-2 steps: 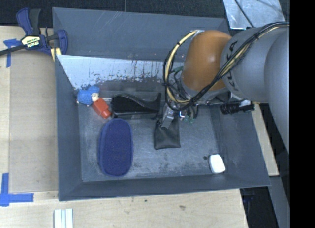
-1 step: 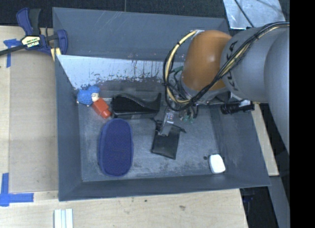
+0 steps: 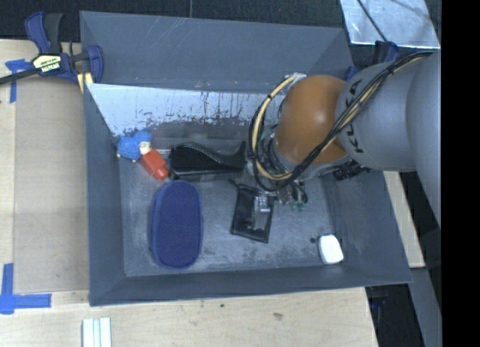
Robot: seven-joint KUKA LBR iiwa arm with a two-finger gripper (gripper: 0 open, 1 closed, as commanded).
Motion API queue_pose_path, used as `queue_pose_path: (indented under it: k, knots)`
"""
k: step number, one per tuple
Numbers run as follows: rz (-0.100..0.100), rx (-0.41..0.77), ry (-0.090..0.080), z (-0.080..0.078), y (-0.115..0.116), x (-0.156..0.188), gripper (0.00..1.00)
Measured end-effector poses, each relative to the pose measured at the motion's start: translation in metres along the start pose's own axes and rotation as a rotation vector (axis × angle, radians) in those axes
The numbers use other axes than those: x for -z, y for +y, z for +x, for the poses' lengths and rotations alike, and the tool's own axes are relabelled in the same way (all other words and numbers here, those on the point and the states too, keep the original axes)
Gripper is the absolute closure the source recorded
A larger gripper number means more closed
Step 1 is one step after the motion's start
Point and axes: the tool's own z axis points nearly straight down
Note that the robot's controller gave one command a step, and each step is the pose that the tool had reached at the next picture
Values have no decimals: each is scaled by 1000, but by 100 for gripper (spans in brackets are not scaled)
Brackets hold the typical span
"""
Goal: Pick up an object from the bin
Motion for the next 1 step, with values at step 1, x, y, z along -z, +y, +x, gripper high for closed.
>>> queue_pose_path:
  k: [1]
  knots:
    - [0, -1, -5, -2, 0, 2, 100]
